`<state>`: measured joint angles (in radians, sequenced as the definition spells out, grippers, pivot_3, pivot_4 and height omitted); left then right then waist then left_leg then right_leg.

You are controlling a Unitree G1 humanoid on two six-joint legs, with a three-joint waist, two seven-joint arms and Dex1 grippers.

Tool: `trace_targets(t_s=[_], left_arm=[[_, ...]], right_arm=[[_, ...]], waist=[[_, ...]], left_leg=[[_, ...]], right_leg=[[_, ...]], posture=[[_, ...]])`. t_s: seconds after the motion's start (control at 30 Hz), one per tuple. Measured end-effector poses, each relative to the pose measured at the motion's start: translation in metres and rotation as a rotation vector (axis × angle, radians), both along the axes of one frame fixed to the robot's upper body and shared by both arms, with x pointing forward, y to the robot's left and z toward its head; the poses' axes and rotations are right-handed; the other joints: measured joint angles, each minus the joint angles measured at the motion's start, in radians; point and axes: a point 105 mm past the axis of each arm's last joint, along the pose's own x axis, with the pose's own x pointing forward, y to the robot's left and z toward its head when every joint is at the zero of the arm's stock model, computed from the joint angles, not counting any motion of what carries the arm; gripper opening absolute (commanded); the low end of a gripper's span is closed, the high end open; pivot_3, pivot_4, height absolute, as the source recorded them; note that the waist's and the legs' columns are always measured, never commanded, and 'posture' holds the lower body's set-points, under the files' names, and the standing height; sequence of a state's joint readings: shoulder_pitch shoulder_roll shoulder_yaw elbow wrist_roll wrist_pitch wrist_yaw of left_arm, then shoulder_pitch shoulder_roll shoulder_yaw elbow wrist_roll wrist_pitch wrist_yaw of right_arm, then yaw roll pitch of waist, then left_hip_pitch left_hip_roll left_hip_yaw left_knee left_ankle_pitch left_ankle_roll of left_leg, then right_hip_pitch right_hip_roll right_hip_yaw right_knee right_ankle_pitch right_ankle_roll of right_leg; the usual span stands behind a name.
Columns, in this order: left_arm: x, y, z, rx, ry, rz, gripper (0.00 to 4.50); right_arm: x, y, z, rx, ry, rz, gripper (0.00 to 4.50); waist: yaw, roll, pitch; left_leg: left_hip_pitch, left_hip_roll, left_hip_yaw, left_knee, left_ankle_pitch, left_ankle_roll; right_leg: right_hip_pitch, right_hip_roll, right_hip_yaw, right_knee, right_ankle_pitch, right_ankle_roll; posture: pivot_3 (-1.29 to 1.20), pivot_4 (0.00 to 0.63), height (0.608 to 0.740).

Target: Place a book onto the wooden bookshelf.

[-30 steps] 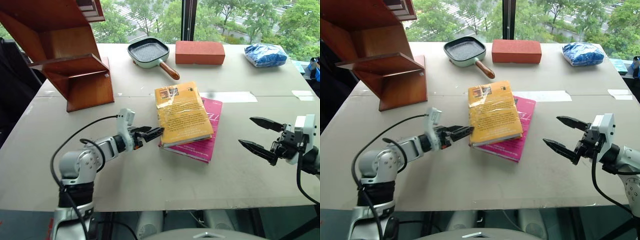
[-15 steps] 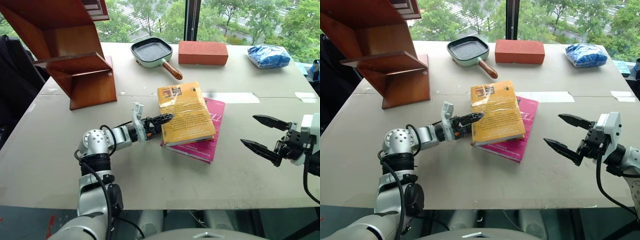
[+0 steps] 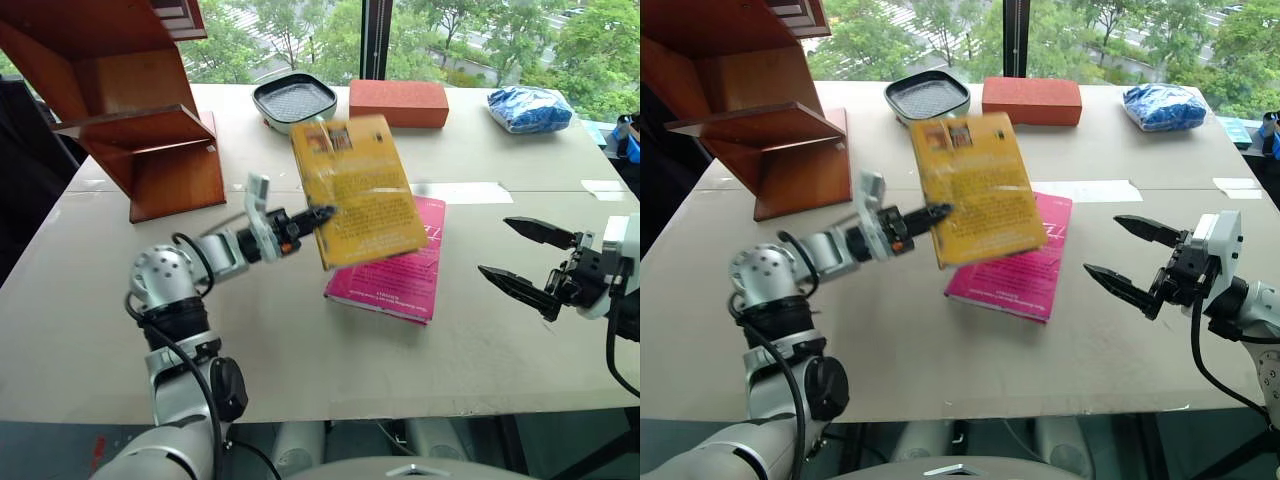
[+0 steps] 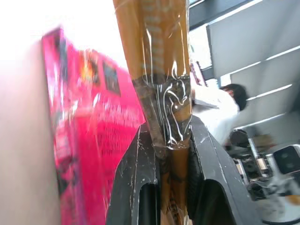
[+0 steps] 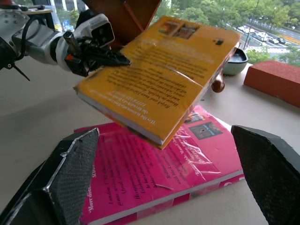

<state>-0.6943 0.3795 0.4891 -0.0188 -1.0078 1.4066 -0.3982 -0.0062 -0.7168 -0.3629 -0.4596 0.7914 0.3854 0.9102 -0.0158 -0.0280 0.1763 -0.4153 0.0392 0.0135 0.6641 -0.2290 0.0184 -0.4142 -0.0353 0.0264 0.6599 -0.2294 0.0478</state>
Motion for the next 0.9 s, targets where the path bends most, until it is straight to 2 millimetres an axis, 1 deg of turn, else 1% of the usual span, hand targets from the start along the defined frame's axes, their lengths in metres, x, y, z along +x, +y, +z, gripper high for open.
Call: trace_targets(t_s=[0.03, 0.07, 0.1, 0.13, 0.2, 0.23, 0.27, 0.3, 0.33, 0.4, 0.5, 0.57, 0.63, 0.7, 0.77, 0.83, 0.9], left_arm=[[0.0, 0.004, 0.016, 0.062, -0.086, 0.031, 0.08], [-0.002, 0.01, 0.036, 0.166, -0.209, 0.072, 0.08], [-0.004, 0.017, 0.05, 0.29, -0.31, 0.108, 0.08], [-0.005, 0.025, 0.062, 0.427, -0.41, 0.139, 0.08], [-0.008, 0.036, 0.082, 0.637, -0.574, 0.176, 0.08], [-0.008, 0.046, 0.095, 0.736, -0.659, 0.197, 0.08], [-0.008, 0.049, 0.106, 0.763, -0.709, 0.214, 0.08], [-0.009, 0.058, 0.126, 0.811, -0.797, 0.261, 0.08], [-0.012, 0.072, 0.146, 0.926, -0.894, 0.312, 0.08], [-0.02, 0.087, 0.167, 1.137, -1.01, 0.362, 0.08], [-0.024, 0.098, 0.172, 1.516, -1.105, 0.329, 0.08], [-0.02, 0.101, 0.168, 1.655, -1.146, 0.302, 0.08], [-0.017, 0.105, 0.165, 1.729, -1.162, 0.288, 0.08], [-0.013, 0.119, 0.159, 1.851, -1.156, 0.268, 0.08], [-0.009, 0.139, 0.154, 1.941, -1.12, 0.272, 0.08], [-0.006, 0.15, 0.152, 1.991, -1.106, 0.269, 0.08], [-0.005, 0.155, 0.15, 2.029, -1.104, 0.257, 0.08]], right_arm=[[0.001, 0.002, 0.004, 0.017, -0.01, 0.006, 4.5], [0.005, 0.006, 0.01, 0.052, -0.019, 0.022, 4.5], [0.007, 0.011, 0.016, 0.087, -0.03, 0.042, 4.5], [0.01, 0.016, 0.022, 0.122, -0.034, 0.067, 4.5], [0.015, 0.023, 0.03, 0.172, -0.034, 0.099, 4.5], [0.019, 0.029, 0.037, 0.219, -0.029, 0.13, 4.5], [0.02, 0.034, 0.041, 0.241, -0.025, 0.15, 4.5], [0.021, 0.042, 0.046, 0.275, -0.011, 0.194, 4.5], [0.023, 0.052, 0.052, 0.313, 0.006, 0.246, 4.5], [0.024, 0.061, 0.059, 0.343, 0.02, 0.292, 4.5], [0.031, 0.072, 0.072, 0.41, 0.038, 0.351, 4.5], [0.032, 0.083, 0.081, 0.447, 0.035, 0.392, 4.5], [0.033, 0.087, 0.083, 0.453, 0.04, 0.402, 4.5], [0.037, 0.091, 0.082, 0.443, 0.045, 0.392, 4.5], [0.045, 0.091, 0.078, 0.413, 0.041, 0.342, 4.5], [0.053, 0.091, 0.073, 0.376, 0.039, 0.29, 4.5], [0.056, 0.092, 0.069, 0.343, 0.03, 0.263, 4.5]], waist=[[0.001, 0.0, 0.0], [0.001, 0.0, 0.0], [0.0, 0.0, 0.0], [-0.002, 0.0, 0.0], [0.001, 0.001, 0.001], [0.002, 0.001, 0.001], [0.003, 0.001, 0.001], [0.005, 0.001, 0.001], [0.004, -0.001, 0.003], [0.003, 0.0, 0.003], [0.007, 0.001, 0.003], [0.014, 0.001, 0.003], [0.015, 0.001, 0.004], [0.011, 0.001, 0.004], [0.008, 0.001, 0.004], [0.005, 0.001, 0.004], [0.005, 0.001, 0.004]], left_leg=[[0.0, 0.0, 0.0, 0.0, 0.0, 0.0], [0.001, 0.0, 0.001, 0.0, 0.0, 0.0], [0.001, 0.0, 0.001, -0.001, 0.0, 0.0], [0.002, 0.0, 0.002, -0.002, 0.0, 0.0], [0.002, 0.0, 0.003, -0.004, 0.0, 0.0], [0.001, 0.0, 0.003, -0.005, 0.0, 0.0], [0.0, 0.0, 0.003, -0.005, 0.0, 0.0], [0.0, 0.0, 0.002, -0.005, 0.0, 0.0], [-0.001, 0.0, 0.003, -0.005, 0.0, 0.0], [0.0, 0.0, 0.005, -0.008, 0.0, 0.0], [-0.001, 0.0, 0.006, -0.011, 0.0, 0.0], [-0.001, 0.0, 0.006, -0.012, 0.0, 0.0], [-0.002, 0.001, 0.006, -0.012, 0.0, 0.0], [-0.002, 0.001, 0.007, -0.012, 0.0, 0.0], [-0.002, 0.001, 0.007, -0.012, 0.0, 0.0], [-0.002, 0.001, 0.007, -0.011, 0.0, 0.0], [-0.003, 0.001, 0.007, -0.011, 0.0, 0.0]], right_leg=[[0.0, 0.0, 0.0, 0.0, 0.0, 0.0], [0.0, 0.0, 0.0, 0.0, 0.0, 0.0], [0.0, 0.0, 0.001, 0.0, 0.0, 0.0], [0.0, 0.0, 0.002, 0.0, 0.0, 0.0], [-0.001, 0.0, 0.002, -0.001, -0.002, -0.004], [-0.002, 0.0, 0.002, -0.002, -0.002, -0.005], [-0.003, 0.0, 0.002, -0.002, -0.002, -0.005], [-0.003, 0.0, 0.001, -0.002, -0.002, -0.005], [-0.003, 0.0, 0.001, -0.003, -0.002, -0.004], [-0.003, -0.001, 0.002, -0.005, -0.002, -0.003], [-0.003, -0.001, 0.003, -0.009, 0.0, 0.0], [-0.004, -0.001, 0.002, -0.009, 0.0, 0.0], [-0.004, -0.001, 0.002, -0.009, 0.0, 0.0], [-0.005, -0.001, 0.002, -0.008, 0.0, 0.0], [-0.006, -0.001, 0.002, -0.007, 0.0, 0.0], [-0.007, 0.0, 0.002, -0.005, 0.0, 0.0], [-0.008, 0.0, 0.003, -0.004, 0.0, 0.0]], posture=[[0.0, 0.15, 0.74], [0.0, 0.15, 0.74], [0.0, 0.15, 0.74], [0.0, 0.15, 0.74], [0.0, 0.15, 0.74], [0.0, 0.15, 0.74], [0.0, 0.15, 0.74], [0.0, 0.15, 0.74], [0.0, 0.15, 0.74], [0.0, 0.15, 0.74], [0.0, 0.15, 0.74], [0.0, 0.15, 0.74], [0.0, 0.15, 0.74], [0.0, 0.15, 0.74], [0.0, 0.15, 0.74], [0.0, 0.15, 0.74], [0.0, 0.15, 0.74]])
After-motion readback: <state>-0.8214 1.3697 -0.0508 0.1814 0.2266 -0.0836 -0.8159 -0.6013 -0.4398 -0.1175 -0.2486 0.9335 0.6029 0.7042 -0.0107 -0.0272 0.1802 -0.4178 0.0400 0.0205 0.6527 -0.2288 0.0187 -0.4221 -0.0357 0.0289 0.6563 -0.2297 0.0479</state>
